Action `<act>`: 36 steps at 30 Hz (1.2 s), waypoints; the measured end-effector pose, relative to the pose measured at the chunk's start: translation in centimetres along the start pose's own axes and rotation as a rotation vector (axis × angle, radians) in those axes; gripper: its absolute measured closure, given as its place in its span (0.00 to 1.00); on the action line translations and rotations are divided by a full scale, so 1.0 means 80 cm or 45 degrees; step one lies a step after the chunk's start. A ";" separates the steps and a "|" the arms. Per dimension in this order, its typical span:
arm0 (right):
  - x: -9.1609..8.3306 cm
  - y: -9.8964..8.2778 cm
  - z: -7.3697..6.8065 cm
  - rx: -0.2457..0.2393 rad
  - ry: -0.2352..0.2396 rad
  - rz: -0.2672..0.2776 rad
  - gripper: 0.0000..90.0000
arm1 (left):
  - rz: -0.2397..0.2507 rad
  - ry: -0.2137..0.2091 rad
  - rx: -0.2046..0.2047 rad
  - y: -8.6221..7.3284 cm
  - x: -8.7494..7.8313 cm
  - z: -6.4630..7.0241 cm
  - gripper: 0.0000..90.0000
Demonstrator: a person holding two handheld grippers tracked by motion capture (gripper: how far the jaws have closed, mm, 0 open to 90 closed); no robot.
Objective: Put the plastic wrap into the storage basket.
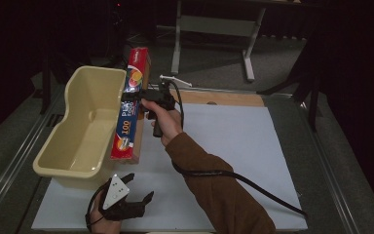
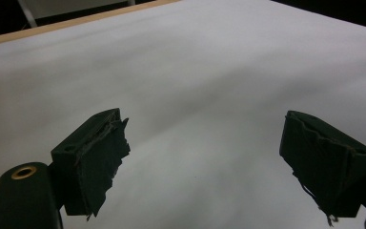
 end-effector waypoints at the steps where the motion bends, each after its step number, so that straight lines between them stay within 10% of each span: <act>1: 0.001 0.001 0.000 0.006 0.001 0.007 0.46 | -0.001 0.001 -0.001 0.000 0.000 0.000 0.17; 36: 0.068 -0.018 -0.008 0.020 0.011 0.011 0.45 | 0.019 0.009 -0.011 0.001 -0.005 0.000 0.17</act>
Point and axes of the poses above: each handheld gripper's, and its own axes: x roughly forward along the jaws, y roughly out of its top, z roughly to its right, the point moved 8 cm from there along x, roughly forward along the jaws, and after that the axes turned 15 degrees about x, right-handed, at the moved point
